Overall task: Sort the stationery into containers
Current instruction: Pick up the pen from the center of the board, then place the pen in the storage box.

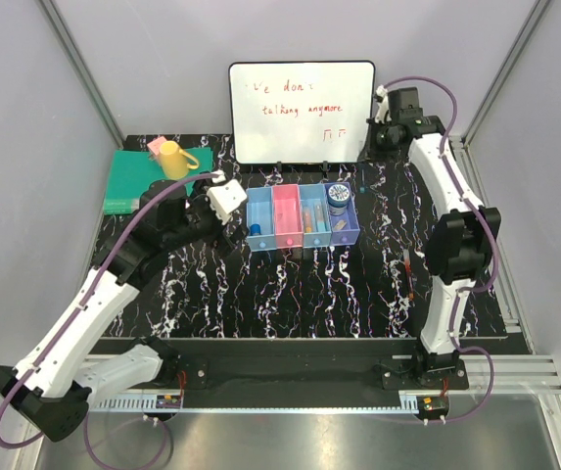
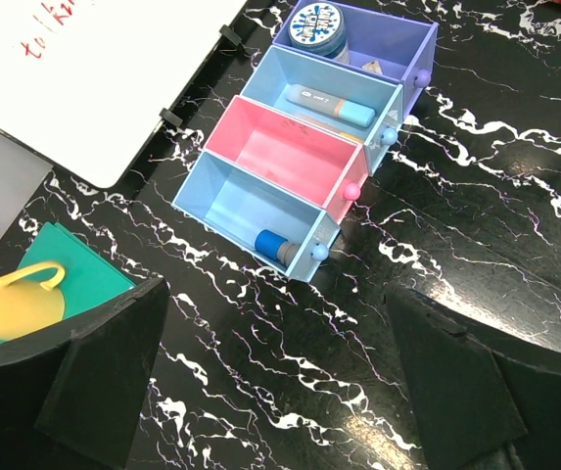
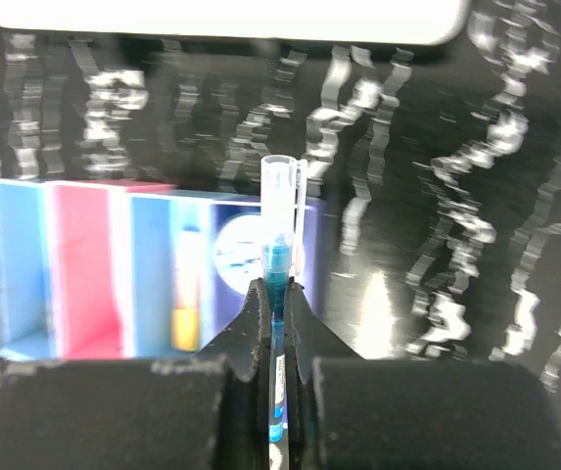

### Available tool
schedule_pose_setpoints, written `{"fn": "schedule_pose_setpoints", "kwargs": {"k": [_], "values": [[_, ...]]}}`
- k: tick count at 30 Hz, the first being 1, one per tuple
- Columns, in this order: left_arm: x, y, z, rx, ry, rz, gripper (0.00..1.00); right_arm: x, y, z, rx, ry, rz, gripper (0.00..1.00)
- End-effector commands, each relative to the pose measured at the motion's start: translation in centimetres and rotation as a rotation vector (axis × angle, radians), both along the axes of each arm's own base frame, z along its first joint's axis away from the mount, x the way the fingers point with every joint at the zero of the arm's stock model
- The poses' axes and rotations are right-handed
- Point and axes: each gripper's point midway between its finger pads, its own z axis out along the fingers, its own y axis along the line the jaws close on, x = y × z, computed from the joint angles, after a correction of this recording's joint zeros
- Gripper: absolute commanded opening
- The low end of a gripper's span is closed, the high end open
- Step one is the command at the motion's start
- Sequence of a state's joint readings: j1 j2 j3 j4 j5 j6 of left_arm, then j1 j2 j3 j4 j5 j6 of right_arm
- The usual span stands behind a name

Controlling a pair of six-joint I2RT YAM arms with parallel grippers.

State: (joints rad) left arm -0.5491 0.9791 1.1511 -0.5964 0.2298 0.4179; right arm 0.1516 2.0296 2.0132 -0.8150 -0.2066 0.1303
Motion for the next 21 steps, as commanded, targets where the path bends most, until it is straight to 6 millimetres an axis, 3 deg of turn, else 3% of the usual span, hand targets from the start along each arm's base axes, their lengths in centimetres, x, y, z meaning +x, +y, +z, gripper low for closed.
{"fn": "schedule_pose_setpoints", "kwargs": {"k": [1,11,21], "values": [[0.2,0.1,1.3,-0.028,-0.055,0.016,0.99,-0.9,5.0,2.6,0.113,-0.010,0.078,0.00],[-0.1,0.4,1.2,-0.033,-0.056,0.023,0.99,-2.8,12.2,-0.4,0.119,0.057,0.195,0.00],[-0.6,0.4,0.6,-0.050,-0.057,0.014,0.99,-3.0,16.5,-3.3,0.095,0.079,0.263,0.00]]}}
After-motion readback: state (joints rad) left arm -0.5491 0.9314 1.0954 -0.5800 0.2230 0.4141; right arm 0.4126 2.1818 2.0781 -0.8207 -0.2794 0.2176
